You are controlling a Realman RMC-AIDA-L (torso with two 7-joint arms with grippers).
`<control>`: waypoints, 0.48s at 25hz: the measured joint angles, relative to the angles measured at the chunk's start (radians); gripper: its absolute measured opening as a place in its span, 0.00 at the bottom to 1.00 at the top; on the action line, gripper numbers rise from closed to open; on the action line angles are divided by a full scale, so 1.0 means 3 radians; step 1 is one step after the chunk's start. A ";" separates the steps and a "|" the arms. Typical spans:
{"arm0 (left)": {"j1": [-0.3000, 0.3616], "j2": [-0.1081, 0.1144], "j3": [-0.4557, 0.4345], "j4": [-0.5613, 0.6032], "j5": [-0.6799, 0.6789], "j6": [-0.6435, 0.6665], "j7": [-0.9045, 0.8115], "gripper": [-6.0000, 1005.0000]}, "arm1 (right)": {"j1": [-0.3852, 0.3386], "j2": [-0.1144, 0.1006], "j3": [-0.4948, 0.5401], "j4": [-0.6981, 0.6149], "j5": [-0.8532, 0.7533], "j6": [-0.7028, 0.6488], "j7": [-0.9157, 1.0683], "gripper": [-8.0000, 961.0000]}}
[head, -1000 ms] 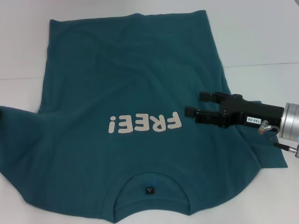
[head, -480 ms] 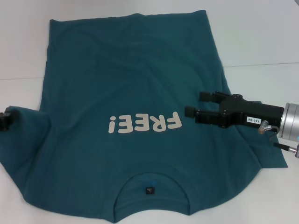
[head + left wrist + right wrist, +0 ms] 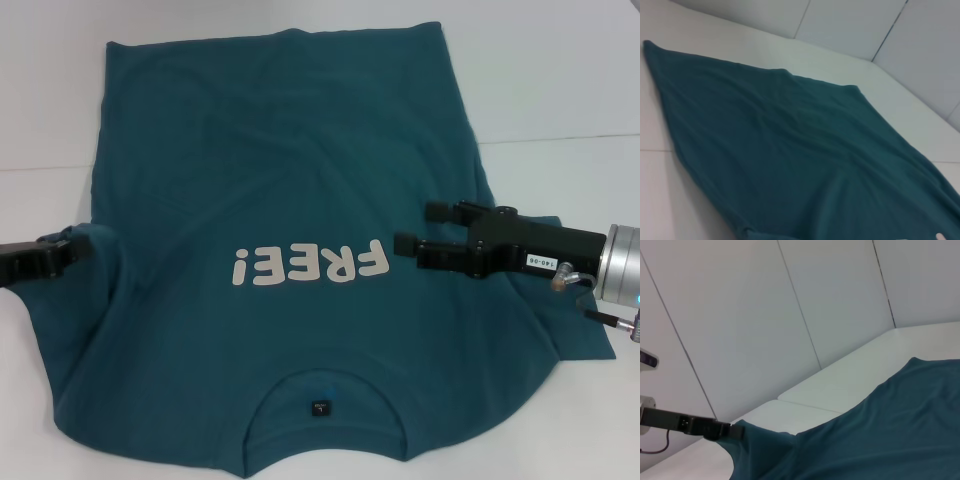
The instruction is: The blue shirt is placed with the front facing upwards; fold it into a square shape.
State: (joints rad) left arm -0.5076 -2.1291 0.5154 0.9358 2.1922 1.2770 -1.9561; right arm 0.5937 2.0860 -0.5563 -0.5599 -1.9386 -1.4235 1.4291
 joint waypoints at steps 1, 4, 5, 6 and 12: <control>-0.0006 -0.0002 0.0000 0.0005 0.0000 0.0005 -0.0009 0.01 | 0.0000 0.0000 -0.0001 0.0000 -0.0001 0.0000 0.0000 0.98; -0.0011 -0.0001 0.0000 0.0013 -0.0001 0.0012 -0.0011 0.01 | -0.0007 0.0000 -0.0001 0.0000 -0.0001 0.0001 -0.0001 0.98; -0.0011 0.0004 0.0000 0.0015 -0.0001 0.0003 -0.0005 0.01 | -0.0010 0.0000 -0.0002 0.0000 -0.0001 0.0001 -0.0001 0.98; -0.0011 0.0011 0.0000 0.0015 0.0002 -0.0011 0.0002 0.01 | -0.0014 0.0000 -0.0002 0.0000 -0.0001 0.0001 -0.0001 0.98; 0.0042 0.0066 0.0000 0.0015 0.0061 -0.0157 0.0028 0.01 | -0.0016 0.0000 -0.0002 0.0000 -0.0001 0.0003 -0.0002 0.98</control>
State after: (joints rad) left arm -0.4951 -2.1093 0.5153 0.9404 2.2106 1.2300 -1.9478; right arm 0.5888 2.0860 -0.5569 -0.5599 -1.9390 -1.4228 1.4284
